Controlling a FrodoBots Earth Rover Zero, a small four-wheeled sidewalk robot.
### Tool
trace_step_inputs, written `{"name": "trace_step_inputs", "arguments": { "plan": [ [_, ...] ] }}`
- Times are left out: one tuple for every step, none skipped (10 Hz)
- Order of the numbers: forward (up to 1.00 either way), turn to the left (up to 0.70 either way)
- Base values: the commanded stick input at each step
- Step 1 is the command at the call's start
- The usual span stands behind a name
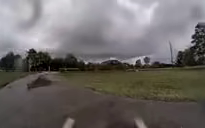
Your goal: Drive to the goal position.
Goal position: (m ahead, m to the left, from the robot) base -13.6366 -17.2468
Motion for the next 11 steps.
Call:
{"name": "trace_step_inputs", "arguments": {
  "plan": [
    [0.00, -1.00],
    [0.00, -1.00],
    [0.00, -1.00],
    [0.00, -1.00],
    [0.00, -0.91],
    [0.00, -0.85],
    [0.00, -0.85],
    [0.00, -0.85],
    [0.00, -0.85],
    [0.00, -0.85],
    [0.00, -0.85]
  ]
}}
